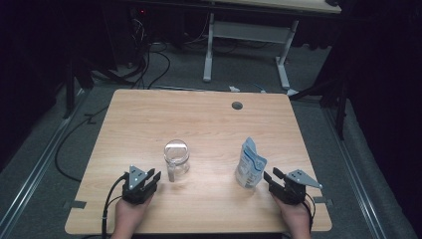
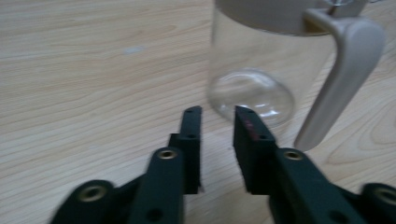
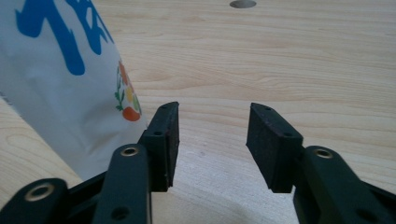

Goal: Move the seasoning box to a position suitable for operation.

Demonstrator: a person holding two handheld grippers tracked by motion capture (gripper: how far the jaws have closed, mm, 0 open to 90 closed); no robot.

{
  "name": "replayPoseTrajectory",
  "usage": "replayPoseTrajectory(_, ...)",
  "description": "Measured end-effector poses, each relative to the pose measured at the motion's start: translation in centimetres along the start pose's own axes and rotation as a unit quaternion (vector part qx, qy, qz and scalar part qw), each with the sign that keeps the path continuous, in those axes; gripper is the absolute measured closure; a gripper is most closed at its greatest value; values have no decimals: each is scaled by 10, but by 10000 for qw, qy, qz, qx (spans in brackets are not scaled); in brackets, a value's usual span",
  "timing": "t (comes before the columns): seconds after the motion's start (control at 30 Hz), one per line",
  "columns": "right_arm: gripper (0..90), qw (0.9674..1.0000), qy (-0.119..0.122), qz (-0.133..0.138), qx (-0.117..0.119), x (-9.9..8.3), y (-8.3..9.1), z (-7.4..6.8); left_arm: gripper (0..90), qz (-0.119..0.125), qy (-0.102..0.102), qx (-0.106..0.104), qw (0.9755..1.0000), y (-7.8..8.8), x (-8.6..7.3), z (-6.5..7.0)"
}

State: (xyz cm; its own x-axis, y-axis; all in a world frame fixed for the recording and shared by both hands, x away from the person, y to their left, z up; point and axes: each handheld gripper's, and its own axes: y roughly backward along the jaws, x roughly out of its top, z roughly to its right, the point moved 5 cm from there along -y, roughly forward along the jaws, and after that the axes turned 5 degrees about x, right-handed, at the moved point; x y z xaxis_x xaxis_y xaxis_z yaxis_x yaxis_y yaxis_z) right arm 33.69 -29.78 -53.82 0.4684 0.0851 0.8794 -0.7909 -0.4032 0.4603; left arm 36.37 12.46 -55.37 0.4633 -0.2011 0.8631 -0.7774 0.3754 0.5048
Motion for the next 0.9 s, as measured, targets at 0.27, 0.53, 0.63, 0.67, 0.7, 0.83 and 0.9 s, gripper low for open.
replayPoseTrajectory(0.27,715,10000,-43,-51,21,-2,3,5,900,177,-189,-284,9993,-8,10,21)
replayPoseTrajectory(0.53,705,10000,-34,35,-53,-2,5,8,900,228,-413,-554,9974,-5,13,52)
replayPoseTrajectory(0.63,704,10000,-46,36,-44,-2,5,8,900,230,-489,-696,9961,-7,15,68)
replayPoseTrajectory(0.67,704,10000,-46,36,-44,-2,5,8,900,230,-489,-696,9961,-7,15,68)
replayPoseTrajectory(0.7,704,10000,-49,42,-40,-2,5,7,900,239,-475,-757,9957,-9,17,74)
replayPoseTrajectory(0.83,704,10000,-63,55,-25,-2,5,7,900,233,-541,-827,9948,-14,21,84)
replayPoseTrajectory(0.9,704,10000,-62,55,-30,-2,5,7,900,254,-558,-848,9945,-17,24,90)
